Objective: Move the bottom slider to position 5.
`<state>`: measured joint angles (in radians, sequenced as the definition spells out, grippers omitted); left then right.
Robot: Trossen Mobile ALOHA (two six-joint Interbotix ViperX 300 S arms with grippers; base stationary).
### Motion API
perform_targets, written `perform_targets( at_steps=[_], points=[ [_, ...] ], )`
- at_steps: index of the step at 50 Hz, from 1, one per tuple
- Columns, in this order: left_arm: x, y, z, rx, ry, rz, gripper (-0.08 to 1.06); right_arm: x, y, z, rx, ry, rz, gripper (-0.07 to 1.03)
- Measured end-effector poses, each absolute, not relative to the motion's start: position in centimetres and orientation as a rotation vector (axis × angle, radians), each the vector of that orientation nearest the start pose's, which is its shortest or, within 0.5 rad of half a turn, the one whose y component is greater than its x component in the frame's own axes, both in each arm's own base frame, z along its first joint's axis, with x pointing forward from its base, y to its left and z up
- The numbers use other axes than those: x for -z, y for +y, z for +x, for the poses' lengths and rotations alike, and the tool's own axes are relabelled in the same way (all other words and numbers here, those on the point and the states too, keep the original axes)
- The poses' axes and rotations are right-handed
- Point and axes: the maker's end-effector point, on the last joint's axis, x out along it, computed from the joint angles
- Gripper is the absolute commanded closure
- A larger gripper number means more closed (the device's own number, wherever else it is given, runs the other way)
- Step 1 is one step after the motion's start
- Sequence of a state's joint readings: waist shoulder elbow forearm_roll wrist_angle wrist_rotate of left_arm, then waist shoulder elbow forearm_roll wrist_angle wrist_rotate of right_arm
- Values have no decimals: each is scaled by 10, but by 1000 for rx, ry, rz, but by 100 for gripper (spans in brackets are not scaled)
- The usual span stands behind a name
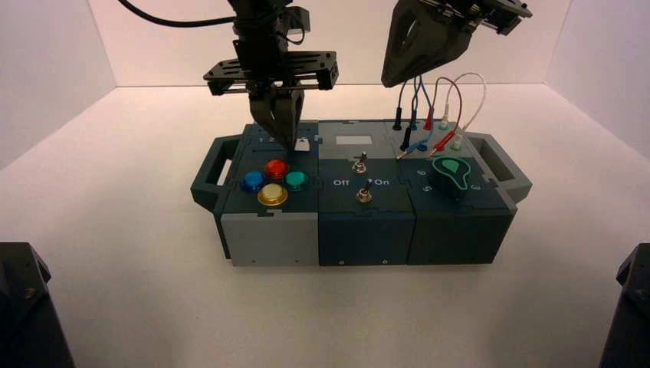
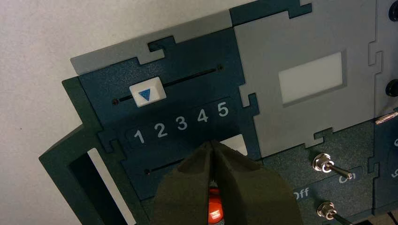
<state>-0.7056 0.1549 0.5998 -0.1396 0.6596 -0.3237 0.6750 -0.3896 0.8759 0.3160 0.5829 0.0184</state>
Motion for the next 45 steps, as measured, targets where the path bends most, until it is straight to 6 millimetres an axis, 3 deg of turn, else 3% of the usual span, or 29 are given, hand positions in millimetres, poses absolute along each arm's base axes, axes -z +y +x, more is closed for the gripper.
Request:
perform_targets(
  at_steps=[13,23,45],
  points=[
    [-45,-236,252,348,1478,136,101,-134,202,207,-610,1157,-62,99],
    [-55,-228,257,336,1466,125,101,-145,203,210,-617,1135,-65,99],
    [-57,-225,255,336,1463,127,101,-150,204,211,-621,1125,-64,99]
  ],
)
